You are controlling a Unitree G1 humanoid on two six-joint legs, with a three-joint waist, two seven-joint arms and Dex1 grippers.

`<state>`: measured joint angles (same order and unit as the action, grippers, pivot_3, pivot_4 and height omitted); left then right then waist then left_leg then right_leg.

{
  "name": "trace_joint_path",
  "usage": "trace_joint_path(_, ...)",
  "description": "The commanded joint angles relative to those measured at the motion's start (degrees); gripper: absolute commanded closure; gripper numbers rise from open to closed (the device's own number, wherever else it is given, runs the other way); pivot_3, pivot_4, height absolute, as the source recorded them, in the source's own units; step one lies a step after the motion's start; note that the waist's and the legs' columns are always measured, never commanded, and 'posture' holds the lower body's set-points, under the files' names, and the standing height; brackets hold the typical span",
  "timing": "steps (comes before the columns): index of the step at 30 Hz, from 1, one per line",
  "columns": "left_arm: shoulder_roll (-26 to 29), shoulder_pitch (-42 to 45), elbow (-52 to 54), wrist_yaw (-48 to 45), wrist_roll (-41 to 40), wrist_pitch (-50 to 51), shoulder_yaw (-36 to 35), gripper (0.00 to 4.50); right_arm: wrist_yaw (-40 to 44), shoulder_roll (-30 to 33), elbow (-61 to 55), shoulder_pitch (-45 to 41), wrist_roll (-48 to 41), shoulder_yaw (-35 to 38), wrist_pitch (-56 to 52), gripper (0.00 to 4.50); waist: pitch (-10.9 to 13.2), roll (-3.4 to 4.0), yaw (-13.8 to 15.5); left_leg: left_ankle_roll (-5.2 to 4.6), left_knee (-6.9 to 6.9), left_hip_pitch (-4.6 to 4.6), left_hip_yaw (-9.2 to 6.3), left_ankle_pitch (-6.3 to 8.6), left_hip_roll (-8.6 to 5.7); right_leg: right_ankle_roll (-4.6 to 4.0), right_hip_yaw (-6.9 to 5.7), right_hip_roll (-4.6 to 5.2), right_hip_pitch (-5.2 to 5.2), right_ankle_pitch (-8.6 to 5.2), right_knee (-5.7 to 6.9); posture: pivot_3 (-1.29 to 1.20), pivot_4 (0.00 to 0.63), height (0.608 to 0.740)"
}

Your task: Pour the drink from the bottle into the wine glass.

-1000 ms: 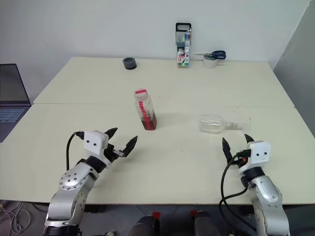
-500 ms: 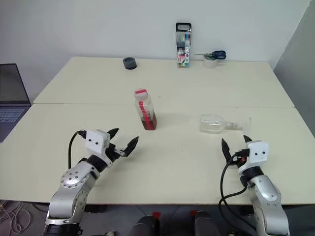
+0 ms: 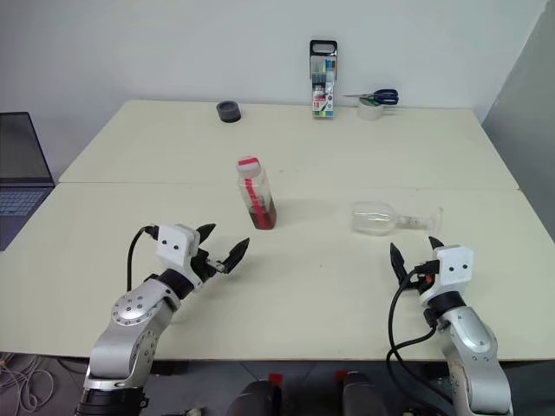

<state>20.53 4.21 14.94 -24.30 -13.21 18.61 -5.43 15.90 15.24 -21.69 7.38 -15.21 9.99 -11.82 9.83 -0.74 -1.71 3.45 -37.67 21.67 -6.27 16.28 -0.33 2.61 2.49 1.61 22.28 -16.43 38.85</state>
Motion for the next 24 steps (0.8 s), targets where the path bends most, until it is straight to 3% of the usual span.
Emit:
trace_joint_path(1, 0.15, 0.66, 2.49, 0.45, -0.69, 0.36, -0.63, 0.04, 0.18, 0.29, -1.92, -0.48, -0.4, 0.93, 1.27, 0.0, 0.0, 0.0, 0.0, 0.0, 0.0, 0.0, 0.0, 0.0, 0.0, 0.0, 0.0, 0.0, 0.0, 0.0, 0.0, 0.0, 0.15, 0.74)
trace_joint_path(9, -1.78, 1.86, 2.0, 1.8, -3.82, 1.0, -2.88, 0.04, 10.89, 7.22, -4.54, -2.3, -3.99, -2.1, -0.64, 0.0, 0.0, 0.0, -0.01, 0.0, -0.01, 0.0, 0.0, 0.0, 0.0, 0.0, 0.0, 0.0, 0.0, 0.0, 0.0, 0.0, 0.15, 0.74)
trace_joint_path(14, -2.96, 5.87, -0.37, 4.59, -1.0, 1.16, -1.08, 0.04, 20.82, 16.03, -11.8, -6.18, -16.23, -3.72, -12.21, 0.0, 0.04, -0.03, 0.03, 0.0, -0.07, 0.04, -0.04, 0.0, -0.03, 0.0, -0.03, 0.0, -0.02, 0.0, 0.0, 0.0, 0.15, 0.74)
trace_joint_path(24, -6.06, 11.31, -4.26, 8.74, 3.83, 1.2, 3.97, 0.04, 22.94, 21.91, -14.16, -10.96, -24.46, -1.66, -19.87, 0.0, 0.08, -0.12, 0.16, -0.01, -0.1, 0.12, -0.09, 0.0, -0.04, 0.01, -0.08, 0.0, -0.04, 0.01, -0.09, 0.0, 0.15, 0.74)
